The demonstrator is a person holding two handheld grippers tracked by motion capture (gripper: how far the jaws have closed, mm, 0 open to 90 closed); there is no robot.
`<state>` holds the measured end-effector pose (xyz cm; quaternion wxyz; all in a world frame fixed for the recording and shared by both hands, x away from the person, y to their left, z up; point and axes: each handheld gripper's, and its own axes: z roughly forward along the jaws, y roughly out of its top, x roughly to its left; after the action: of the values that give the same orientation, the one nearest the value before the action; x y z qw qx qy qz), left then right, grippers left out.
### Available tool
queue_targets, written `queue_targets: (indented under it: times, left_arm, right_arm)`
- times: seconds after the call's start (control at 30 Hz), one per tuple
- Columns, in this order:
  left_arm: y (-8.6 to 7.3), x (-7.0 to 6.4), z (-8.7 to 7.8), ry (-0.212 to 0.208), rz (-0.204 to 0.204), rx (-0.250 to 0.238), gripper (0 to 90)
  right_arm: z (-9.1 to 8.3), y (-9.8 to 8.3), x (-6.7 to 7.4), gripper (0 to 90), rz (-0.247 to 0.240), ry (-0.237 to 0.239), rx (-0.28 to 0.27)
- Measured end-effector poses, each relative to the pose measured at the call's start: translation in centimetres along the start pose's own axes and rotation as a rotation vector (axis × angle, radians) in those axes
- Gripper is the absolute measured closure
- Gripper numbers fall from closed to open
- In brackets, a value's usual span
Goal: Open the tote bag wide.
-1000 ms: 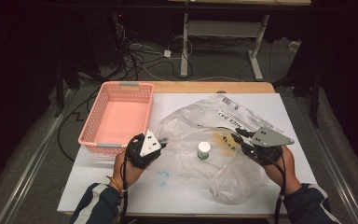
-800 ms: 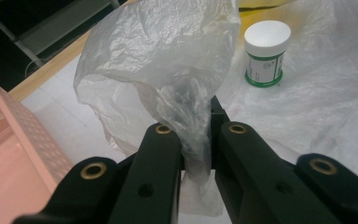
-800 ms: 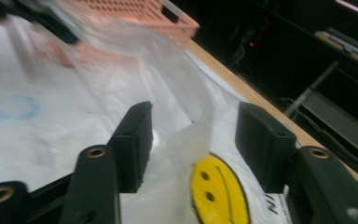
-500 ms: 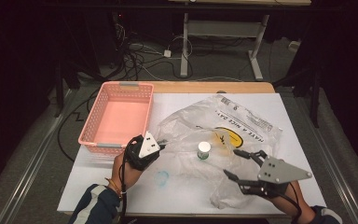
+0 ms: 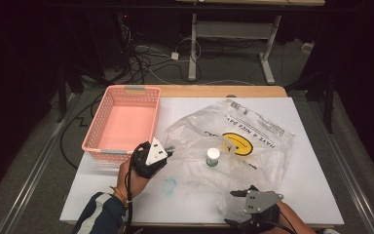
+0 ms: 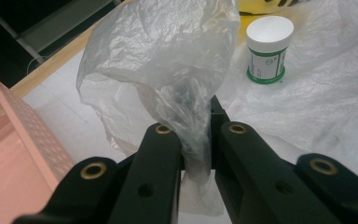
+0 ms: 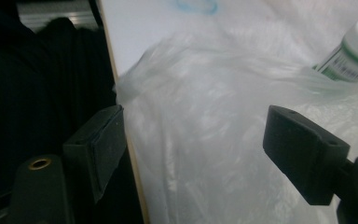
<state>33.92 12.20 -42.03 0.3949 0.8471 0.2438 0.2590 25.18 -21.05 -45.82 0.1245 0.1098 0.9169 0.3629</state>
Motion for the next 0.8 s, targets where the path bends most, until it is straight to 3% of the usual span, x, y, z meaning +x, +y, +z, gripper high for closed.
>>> queue_targets:
  times: [0.07,0.1,0.13,0.17,0.2,0.3,0.4,0.53,0.57,0.6,0.73,0.77,0.8]
  left_arm:
    - [0.0,0.0,0.0,0.001,0.002,0.002,86.5]
    - [-0.1,0.0,0.0,-0.001,0.000,0.002,86.5]
    - [-0.1,0.0,0.1,-0.002,0.000,0.002,86.6]
    - [-0.1,0.0,0.1,-0.002,0.004,0.003,86.6]
    - [0.0,-0.1,0.1,-0.004,0.003,0.001,86.5]
    - [0.0,-0.1,0.1,0.002,0.005,-0.001,86.5]
    - [0.1,-0.1,0.0,-0.001,0.003,-0.009,86.5]
    - [0.3,0.0,0.0,0.005,-0.015,-0.039,86.6]
    - [0.5,-0.1,0.1,0.013,-0.033,-0.044,86.6]
    - [0.7,-0.1,0.2,0.029,-0.036,-0.052,86.6]
    - [1.5,-0.4,0.6,0.058,-0.031,-0.087,86.7]
    - [1.7,-0.4,0.6,0.065,-0.031,-0.098,86.7]
    - [2.0,-0.5,0.7,0.075,-0.029,-0.108,86.7]
  right_arm:
    - [0.4,-0.1,0.0,22.2,-0.002,-0.001,0.018]
    - [1.1,-0.5,-0.1,35.9,0.001,-0.024,0.050]
    - [1.3,-0.7,-0.4,42.3,0.027,-0.044,0.061]
    - [1.3,-0.7,-0.4,42.3,0.027,-0.044,0.061]
    - [1.3,-0.9,-1.2,61.7,0.064,-0.044,0.048]
    - [1.1,-0.8,-1.6,73.3,0.061,-0.103,0.060]
    - [0.1,-0.6,-2.2,85.5,0.073,-0.146,0.005]
    - [-1.6,0.1,-2.8,88.4,0.070,-0.253,-0.106]
    - [-2.2,0.6,-3.0,88.8,0.054,-0.317,-0.140]
    - [-2.2,0.6,-3.0,88.8,0.054,-0.317,-0.140]
    - [-3.2,1.3,-3.9,89.2,0.045,-0.429,-0.232]
    - [-3.6,1.7,-4.4,89.6,0.024,-0.485,-0.255]
    - [-3.6,1.7,-4.4,89.6,0.024,-0.485,-0.255]
